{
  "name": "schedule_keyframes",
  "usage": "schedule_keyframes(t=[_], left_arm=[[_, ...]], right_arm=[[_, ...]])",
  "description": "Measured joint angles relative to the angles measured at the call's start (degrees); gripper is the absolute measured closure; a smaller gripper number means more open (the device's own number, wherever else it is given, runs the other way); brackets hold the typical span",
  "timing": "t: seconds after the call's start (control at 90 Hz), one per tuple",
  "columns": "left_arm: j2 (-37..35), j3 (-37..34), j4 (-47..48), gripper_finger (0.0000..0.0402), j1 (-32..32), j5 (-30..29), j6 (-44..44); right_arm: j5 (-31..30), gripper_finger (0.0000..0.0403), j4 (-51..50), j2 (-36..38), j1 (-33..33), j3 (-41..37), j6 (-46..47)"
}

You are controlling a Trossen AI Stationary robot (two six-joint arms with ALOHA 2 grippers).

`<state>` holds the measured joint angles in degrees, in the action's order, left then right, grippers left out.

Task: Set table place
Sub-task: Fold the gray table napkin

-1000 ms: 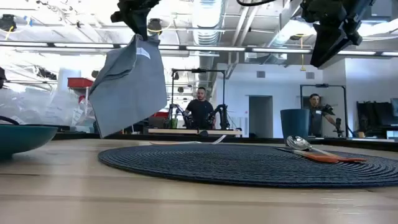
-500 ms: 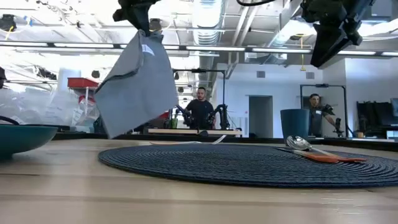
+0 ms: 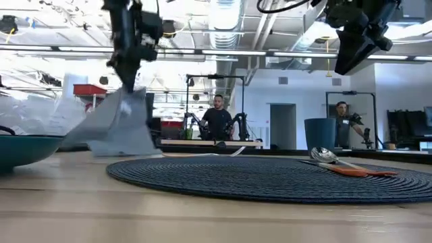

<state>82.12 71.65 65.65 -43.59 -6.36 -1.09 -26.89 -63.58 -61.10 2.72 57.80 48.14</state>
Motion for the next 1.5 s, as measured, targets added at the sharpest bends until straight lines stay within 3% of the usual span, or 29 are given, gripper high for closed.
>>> schedule_keyframes(t=[0.289,0.733,0.944,1.156,1.5], left_arm=[[0.53,-7.79,-9.71,0.0401,-3.21,7.93,0.09],[1.84,-12.67,-18.94,0.0401,-5.56,14.09,1.36],[-0.95,-4.65,-15.1,0.0401,-5.25,17.17,1.56],[-3.81,8.08,-9.26,0.0401,-4.32,17.9,3.15],[-3.99,25.0,-5.16,0.0401,3.01,15.59,8.8]], right_arm=[[0.36,0.033,1.81,0.0,-1.82,-0.02,-0.08],[2.81,0.033,4.46,-0.02,-4.68,-0.02,-1.88],[4.42,0.033,4.54,-0.02,-5.92,-0.02,-3.38],[4.45,0.033,5.45,-0.02,-6.52,-0.02,-5.36],[4.44,0.033,5.93,-0.02,-6.62,-0.02,-7.74]])
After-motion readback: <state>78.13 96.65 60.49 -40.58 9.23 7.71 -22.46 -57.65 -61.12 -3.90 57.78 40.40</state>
